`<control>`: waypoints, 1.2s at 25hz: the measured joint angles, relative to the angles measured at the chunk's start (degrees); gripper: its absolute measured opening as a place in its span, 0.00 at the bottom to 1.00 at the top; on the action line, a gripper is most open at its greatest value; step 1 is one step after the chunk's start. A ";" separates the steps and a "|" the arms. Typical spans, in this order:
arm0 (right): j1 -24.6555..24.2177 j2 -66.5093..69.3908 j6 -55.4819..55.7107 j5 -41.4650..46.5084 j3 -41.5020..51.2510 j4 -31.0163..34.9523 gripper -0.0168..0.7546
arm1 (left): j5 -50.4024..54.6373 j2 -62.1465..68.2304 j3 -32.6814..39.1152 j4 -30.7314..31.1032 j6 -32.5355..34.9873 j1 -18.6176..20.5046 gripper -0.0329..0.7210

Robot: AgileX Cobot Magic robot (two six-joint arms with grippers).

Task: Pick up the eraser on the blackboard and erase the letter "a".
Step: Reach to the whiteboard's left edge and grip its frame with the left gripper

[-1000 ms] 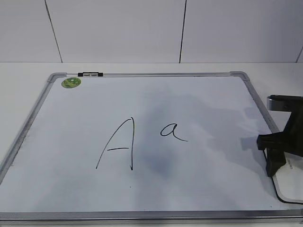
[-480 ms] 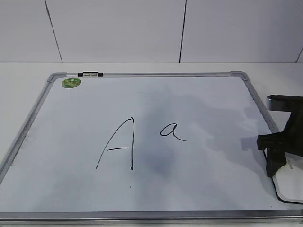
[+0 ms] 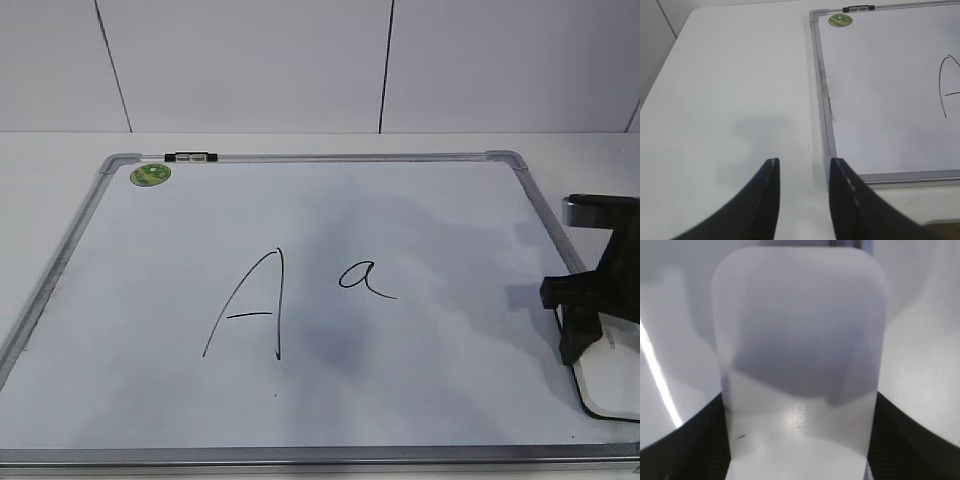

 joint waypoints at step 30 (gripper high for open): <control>0.00 -4.14 -6.18 8.50 -5.62 5.73 0.73 | 0.00 1.83 -3.39 -2.46 0.00 -0.56 0.36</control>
